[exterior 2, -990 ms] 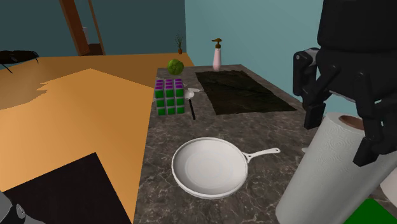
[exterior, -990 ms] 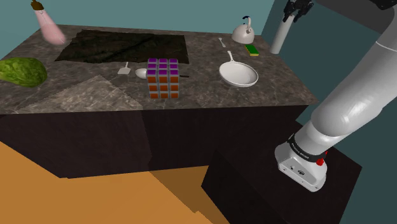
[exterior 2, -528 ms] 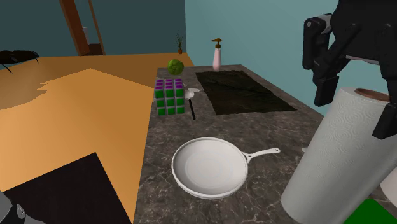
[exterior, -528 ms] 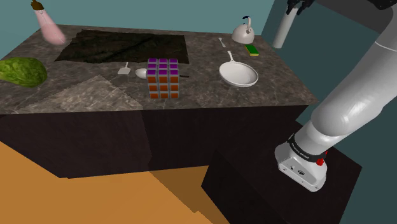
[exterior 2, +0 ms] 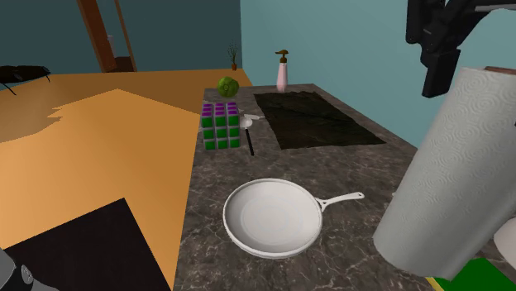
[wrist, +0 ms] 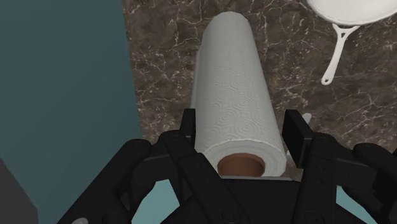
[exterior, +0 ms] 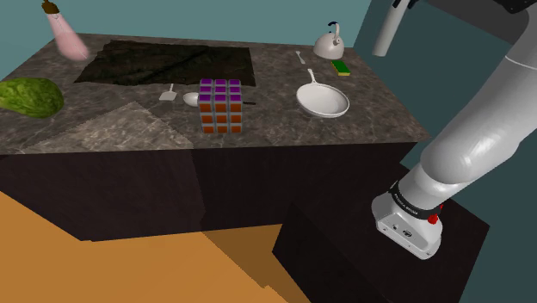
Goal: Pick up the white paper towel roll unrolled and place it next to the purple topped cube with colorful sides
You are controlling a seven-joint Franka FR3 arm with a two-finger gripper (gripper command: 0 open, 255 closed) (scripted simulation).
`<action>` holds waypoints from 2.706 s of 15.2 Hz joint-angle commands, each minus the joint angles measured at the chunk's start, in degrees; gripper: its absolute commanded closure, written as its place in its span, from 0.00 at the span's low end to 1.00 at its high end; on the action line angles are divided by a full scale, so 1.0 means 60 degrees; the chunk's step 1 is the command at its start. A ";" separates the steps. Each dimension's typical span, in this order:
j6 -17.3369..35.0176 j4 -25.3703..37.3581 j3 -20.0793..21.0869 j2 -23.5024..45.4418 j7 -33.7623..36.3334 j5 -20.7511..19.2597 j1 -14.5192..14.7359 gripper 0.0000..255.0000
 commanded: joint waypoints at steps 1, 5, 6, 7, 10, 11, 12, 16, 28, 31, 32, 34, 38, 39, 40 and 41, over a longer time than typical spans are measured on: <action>-0.0309 0.0397 -0.0014 0.0113 -0.0013 0.0068 -0.0051 1.00; -0.0909 0.1167 -0.0045 0.0324 -0.0044 0.0203 -0.0167 1.00; -0.1065 0.1374 -0.0053 0.0387 -0.0054 0.0244 -0.0203 1.00; -0.1223 0.1587 -0.0061 0.0455 -0.0065 0.0289 -0.0243 1.00; -0.1718 0.2272 -0.0086 0.0688 -0.0102 0.0447 -0.0387 1.00; -0.1890 0.2518 -0.0094 0.0777 -0.0115 0.0508 -0.0444 1.00; -0.2067 0.2773 -0.0102 0.0872 -0.0129 0.0574 -0.0507 1.00; -0.2069 0.2362 0.0016 0.0321 0.0382 0.0135 0.0006 1.00; -0.1364 -0.0760 0.1768 -0.2587 0.3833 -0.2051 0.2033 1.00; -0.1354 -0.1164 0.2276 -0.2966 0.4630 -0.2287 0.2316 1.00; -0.1357 -0.1273 0.2441 -0.3066 0.4890 -0.2348 0.2408 1.00; -0.1372 -0.1454 0.2769 -0.3230 0.5399 -0.2444 0.2585 1.00; -0.1427 -0.1670 0.3409 -0.3417 0.6385 -0.2560 0.2928 1.00; -0.1445 -0.1695 0.3567 -0.3435 0.6625 -0.2576 0.3011 1.00; -0.1465 -0.1708 0.3721 -0.3443 0.6864 -0.2590 0.3097 1.00; -0.1486 -0.1709 0.3876 -0.3441 0.7100 -0.2600 0.3180 1.00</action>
